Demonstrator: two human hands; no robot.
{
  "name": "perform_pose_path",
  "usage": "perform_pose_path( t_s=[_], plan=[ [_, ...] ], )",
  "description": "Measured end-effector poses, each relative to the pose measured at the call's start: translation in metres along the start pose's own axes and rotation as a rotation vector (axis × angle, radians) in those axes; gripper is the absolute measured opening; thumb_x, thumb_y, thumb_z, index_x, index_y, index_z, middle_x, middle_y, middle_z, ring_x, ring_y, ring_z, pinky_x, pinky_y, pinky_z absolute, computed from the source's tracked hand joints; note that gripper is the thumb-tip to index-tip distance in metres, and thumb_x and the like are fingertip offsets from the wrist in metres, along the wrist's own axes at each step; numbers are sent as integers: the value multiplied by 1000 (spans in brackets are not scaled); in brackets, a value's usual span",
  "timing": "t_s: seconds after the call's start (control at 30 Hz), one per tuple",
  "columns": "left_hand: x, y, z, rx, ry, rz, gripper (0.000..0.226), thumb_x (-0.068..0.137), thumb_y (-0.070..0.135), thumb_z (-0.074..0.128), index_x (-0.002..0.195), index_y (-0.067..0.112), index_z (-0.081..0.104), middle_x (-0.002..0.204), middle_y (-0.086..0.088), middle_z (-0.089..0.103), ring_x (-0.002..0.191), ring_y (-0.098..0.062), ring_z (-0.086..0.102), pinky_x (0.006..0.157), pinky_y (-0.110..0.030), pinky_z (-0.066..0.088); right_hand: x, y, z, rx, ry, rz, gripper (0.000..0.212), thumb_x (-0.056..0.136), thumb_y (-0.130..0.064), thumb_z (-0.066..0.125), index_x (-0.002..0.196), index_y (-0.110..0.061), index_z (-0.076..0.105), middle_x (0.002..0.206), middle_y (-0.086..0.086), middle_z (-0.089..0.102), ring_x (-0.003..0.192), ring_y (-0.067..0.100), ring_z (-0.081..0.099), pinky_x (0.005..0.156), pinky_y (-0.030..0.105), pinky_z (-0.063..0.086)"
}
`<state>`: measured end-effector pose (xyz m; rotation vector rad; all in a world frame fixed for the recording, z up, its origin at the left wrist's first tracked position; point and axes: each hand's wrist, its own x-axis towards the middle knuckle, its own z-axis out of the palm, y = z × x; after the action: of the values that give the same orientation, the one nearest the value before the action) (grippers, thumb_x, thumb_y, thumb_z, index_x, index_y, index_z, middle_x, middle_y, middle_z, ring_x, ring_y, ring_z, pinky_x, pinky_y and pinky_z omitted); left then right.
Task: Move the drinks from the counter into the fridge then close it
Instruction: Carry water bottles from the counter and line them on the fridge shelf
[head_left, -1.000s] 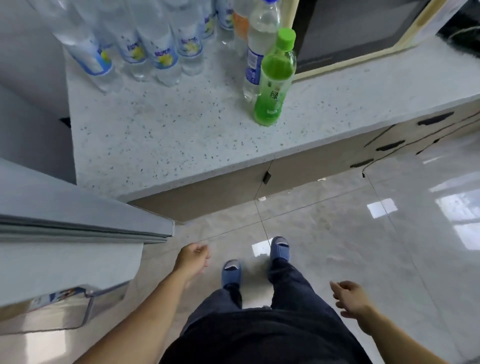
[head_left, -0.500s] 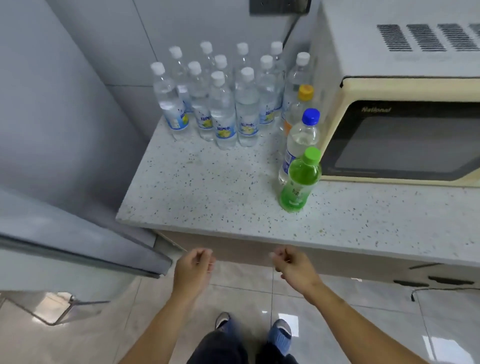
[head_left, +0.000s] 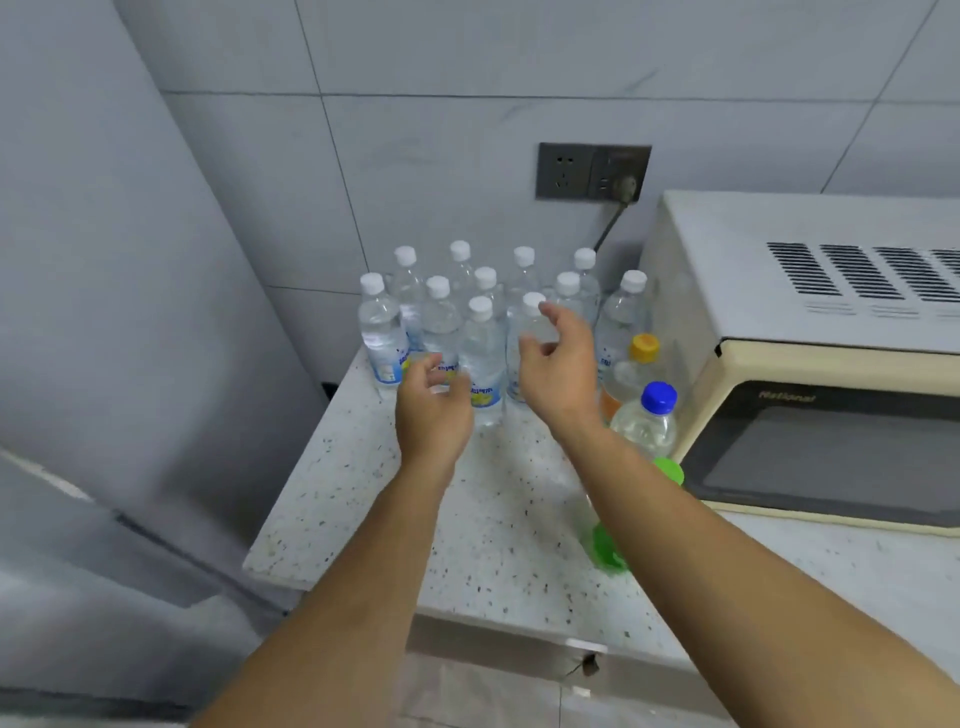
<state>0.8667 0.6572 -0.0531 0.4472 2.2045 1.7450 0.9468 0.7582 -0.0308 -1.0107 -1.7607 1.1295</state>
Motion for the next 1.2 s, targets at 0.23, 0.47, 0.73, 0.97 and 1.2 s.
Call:
perform_pose_path(
  t_s=[0.23,0.47,0.73,0.97,1.2],
  plan=[
    [39,26,42,450,-77,289,53,94,22,60,143,22,42,145,-5,40,131,-26,43,102,-36,39,81,-9,1,-391,-235,12,47,96,-18,56,143,-18,49,150,6,43,132,25,49,108,29,39],
    [75,36,49,741,-265,298,55,98,25,57,148,23,34,150,-4,38,132,-31,40,100,-45,41,99,-4,-4,-771,-425,-40,28,90,-32,68,114,-18,67,115,6,68,106,27,64,79,31,50],
    [22,16,45,418,-46,304,27,90,13,68,115,12,58,121,-8,50,91,-17,53,74,-21,37,74,4,-13,-783,-441,-56,32,86,-28,73,114,-16,64,124,12,54,102,28,63,78,31,49],
    [-20,-4,8,197,98,247,31,89,9,67,115,24,61,112,-2,57,87,-17,61,70,-11,40,24,7,-20,-583,-487,-64,17,80,-14,70,84,-26,58,115,7,58,94,25,62,71,26,42],
    [-37,-8,-33,277,81,205,33,86,20,72,111,35,57,86,17,55,68,7,51,56,-7,36,-6,-3,-31,-471,-557,-75,12,79,-19,73,83,-25,63,89,-6,66,83,15,61,58,22,41]
  ],
)
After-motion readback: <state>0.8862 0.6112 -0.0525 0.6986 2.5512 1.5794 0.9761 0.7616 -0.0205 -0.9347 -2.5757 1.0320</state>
